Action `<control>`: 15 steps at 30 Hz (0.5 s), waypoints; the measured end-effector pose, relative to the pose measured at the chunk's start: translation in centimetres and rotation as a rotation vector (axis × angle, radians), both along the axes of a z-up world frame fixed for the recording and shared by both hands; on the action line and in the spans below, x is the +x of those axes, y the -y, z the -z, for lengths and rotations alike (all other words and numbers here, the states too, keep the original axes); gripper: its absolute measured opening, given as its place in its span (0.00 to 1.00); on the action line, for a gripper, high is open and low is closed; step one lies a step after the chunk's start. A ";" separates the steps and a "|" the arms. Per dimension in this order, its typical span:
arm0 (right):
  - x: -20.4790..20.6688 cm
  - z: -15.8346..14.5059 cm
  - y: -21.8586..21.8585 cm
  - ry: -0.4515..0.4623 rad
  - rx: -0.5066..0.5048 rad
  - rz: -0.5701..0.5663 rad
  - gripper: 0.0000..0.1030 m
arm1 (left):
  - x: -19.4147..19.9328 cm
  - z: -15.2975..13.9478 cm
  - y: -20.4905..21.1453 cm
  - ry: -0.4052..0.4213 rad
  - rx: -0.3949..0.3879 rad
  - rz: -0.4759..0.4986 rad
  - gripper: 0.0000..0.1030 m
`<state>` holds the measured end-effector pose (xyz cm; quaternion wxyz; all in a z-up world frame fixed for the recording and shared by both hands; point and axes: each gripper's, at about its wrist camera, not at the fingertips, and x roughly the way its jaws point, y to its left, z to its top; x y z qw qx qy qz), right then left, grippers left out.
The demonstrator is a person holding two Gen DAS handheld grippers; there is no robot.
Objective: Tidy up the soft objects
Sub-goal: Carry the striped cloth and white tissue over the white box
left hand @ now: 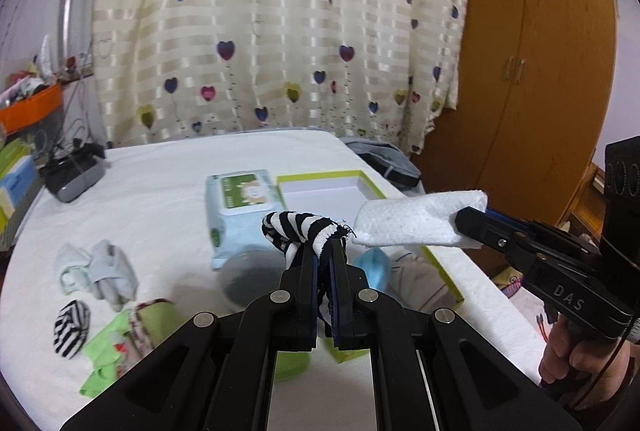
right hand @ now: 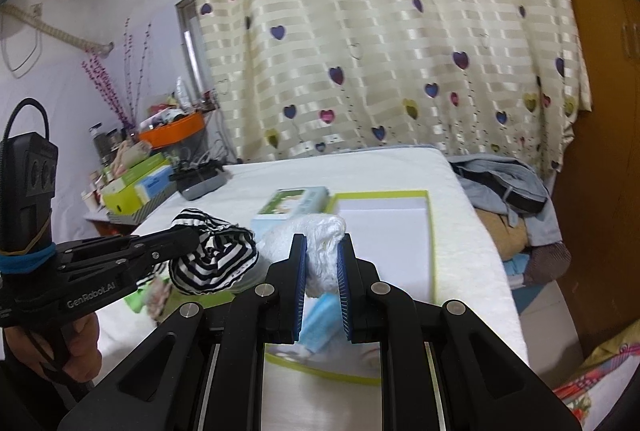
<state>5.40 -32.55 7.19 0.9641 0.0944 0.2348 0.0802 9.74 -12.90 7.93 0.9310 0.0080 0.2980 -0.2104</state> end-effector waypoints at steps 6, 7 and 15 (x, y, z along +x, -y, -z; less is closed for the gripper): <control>0.4 0.8 1.6 -0.021 0.004 0.035 0.15 | 0.7 0.8 2.1 -0.024 0.010 0.040 0.05; 0.5 0.9 1.9 -0.024 0.006 0.040 0.15 | 0.8 0.9 2.4 -0.028 0.011 0.045 0.05; 1.6 2.5 3.5 -0.063 0.009 0.083 0.15 | 1.8 2.7 4.8 -0.075 0.025 0.094 0.05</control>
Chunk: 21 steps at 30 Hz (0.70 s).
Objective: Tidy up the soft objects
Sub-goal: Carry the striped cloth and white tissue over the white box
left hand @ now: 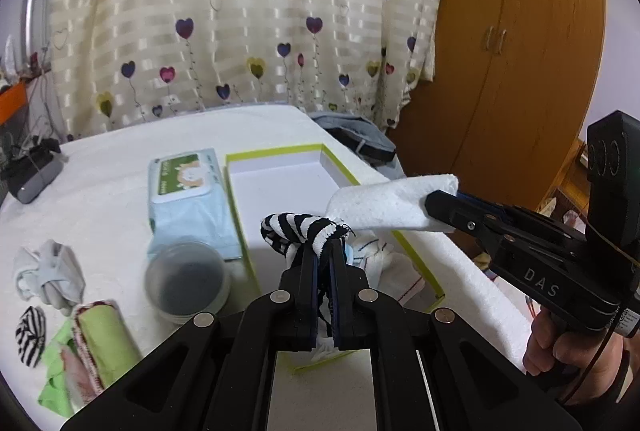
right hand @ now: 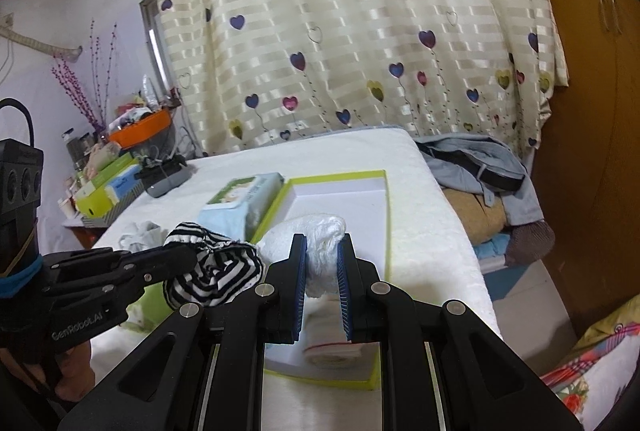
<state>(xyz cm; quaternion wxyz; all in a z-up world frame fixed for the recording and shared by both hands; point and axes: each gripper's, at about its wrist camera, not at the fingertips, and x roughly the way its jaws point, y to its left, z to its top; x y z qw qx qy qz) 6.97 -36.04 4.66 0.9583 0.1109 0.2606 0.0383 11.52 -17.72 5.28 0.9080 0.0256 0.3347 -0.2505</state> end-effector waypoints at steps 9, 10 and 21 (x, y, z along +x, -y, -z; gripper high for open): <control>2.3 1.8 0.6 -0.054 -0.010 0.023 0.15 | 2.2 2.3 1.6 -0.058 0.020 0.007 0.05; 2.5 2.0 0.6 -0.060 -0.014 0.025 0.15 | 2.5 2.5 1.7 -0.065 0.024 0.005 0.05; 5.5 4.2 0.3 -0.132 -0.027 0.000 0.18 | 5.4 4.9 2.8 -0.107 0.062 -0.005 0.05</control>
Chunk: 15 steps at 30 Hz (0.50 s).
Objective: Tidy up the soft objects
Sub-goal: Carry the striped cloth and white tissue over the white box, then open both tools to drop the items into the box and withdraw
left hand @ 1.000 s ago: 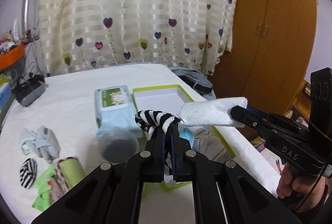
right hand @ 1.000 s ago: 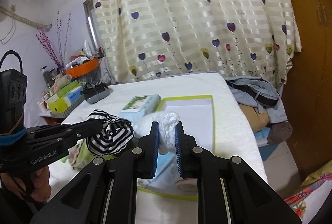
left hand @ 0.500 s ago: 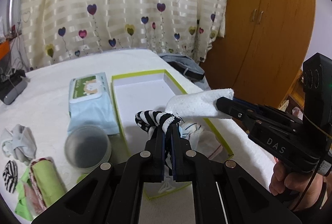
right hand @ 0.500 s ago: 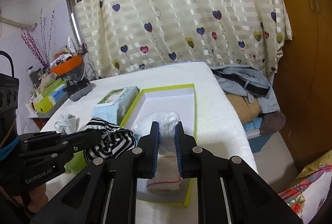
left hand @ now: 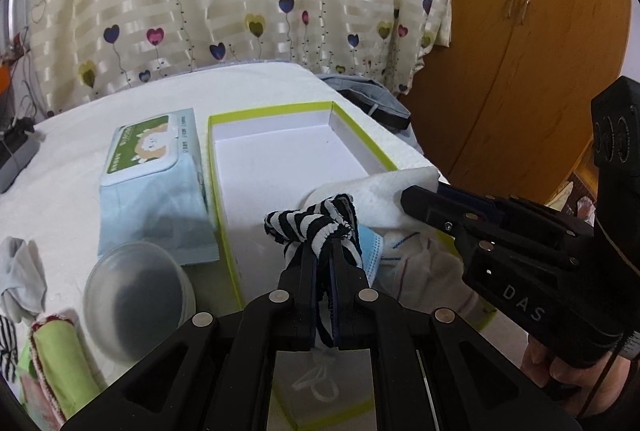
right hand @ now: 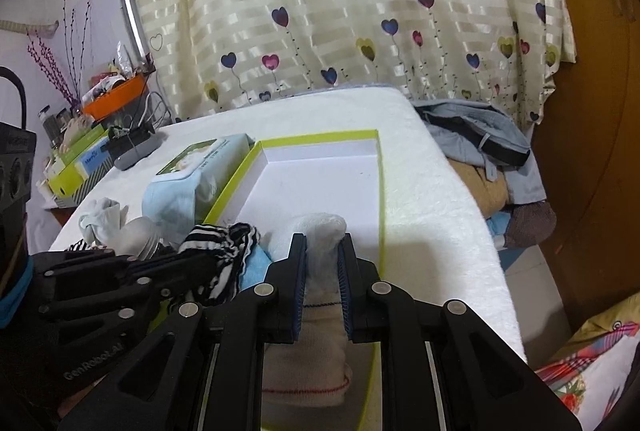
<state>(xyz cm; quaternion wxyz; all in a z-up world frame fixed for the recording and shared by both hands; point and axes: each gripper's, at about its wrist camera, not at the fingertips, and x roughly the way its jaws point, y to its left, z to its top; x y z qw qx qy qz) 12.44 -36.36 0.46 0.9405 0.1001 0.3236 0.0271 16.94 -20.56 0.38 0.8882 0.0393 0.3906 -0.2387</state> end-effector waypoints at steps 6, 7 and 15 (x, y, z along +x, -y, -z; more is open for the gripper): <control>0.0 0.0 -0.4 0.002 -0.023 -0.004 0.28 | 0.2 0.0 0.0 0.012 0.009 0.004 0.18; -0.2 -0.1 -0.5 0.007 -0.028 -0.005 0.37 | 0.2 0.0 0.0 0.014 0.005 0.005 0.22; -1.7 -1.4 -0.4 0.038 -0.042 0.025 0.43 | -1.2 -1.1 -0.8 0.040 -0.017 0.013 0.31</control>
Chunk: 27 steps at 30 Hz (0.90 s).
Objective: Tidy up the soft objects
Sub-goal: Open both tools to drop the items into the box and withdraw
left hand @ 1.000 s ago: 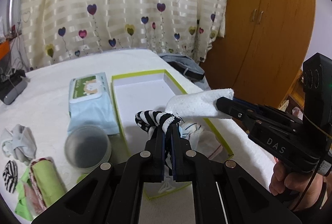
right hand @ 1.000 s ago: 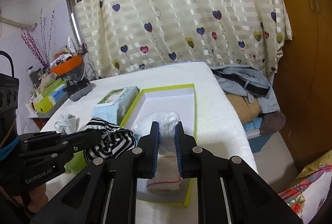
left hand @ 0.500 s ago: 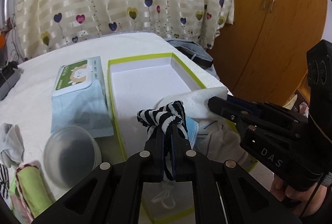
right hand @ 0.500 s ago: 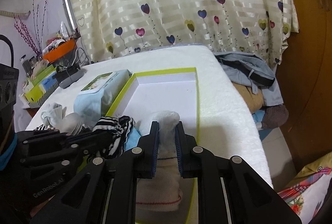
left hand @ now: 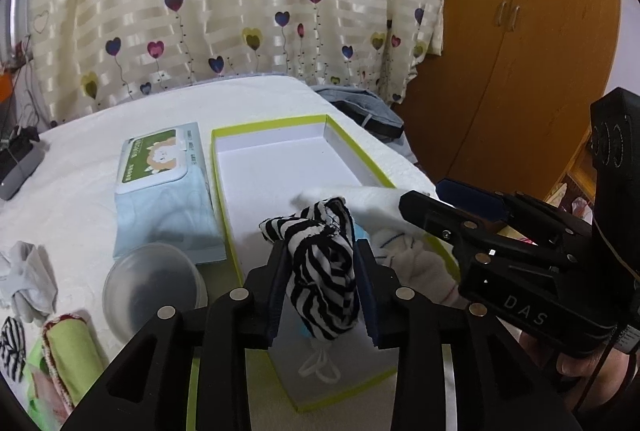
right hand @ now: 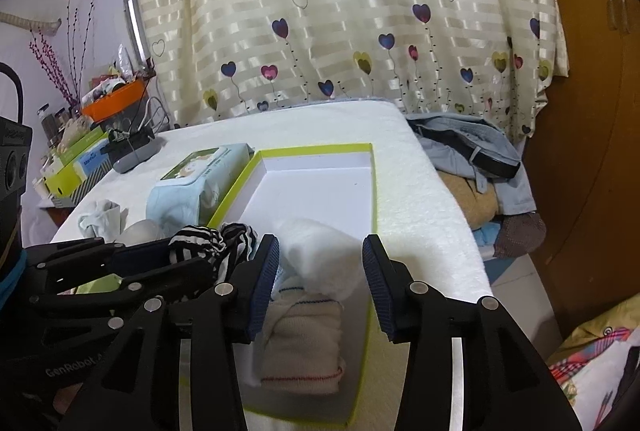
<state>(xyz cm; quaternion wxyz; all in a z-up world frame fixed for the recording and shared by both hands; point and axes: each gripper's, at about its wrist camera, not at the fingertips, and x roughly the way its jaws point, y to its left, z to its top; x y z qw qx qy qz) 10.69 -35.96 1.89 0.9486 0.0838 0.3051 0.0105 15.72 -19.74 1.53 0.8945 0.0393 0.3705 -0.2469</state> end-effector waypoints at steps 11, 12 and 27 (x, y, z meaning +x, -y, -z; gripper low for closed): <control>-2.3 -0.2 0.3 -0.005 0.049 -0.007 0.43 | -2.5 -1.2 -1.6 0.023 -0.015 -0.009 0.32; -2.6 -0.2 0.2 -0.006 0.048 -0.014 0.43 | -2.8 -1.3 -1.8 0.026 -0.015 -0.010 0.32; -4.4 2.1 -2.4 -0.091 -0.025 -0.064 0.13 | -5.3 -1.9 -4.2 0.034 -0.046 -0.015 0.32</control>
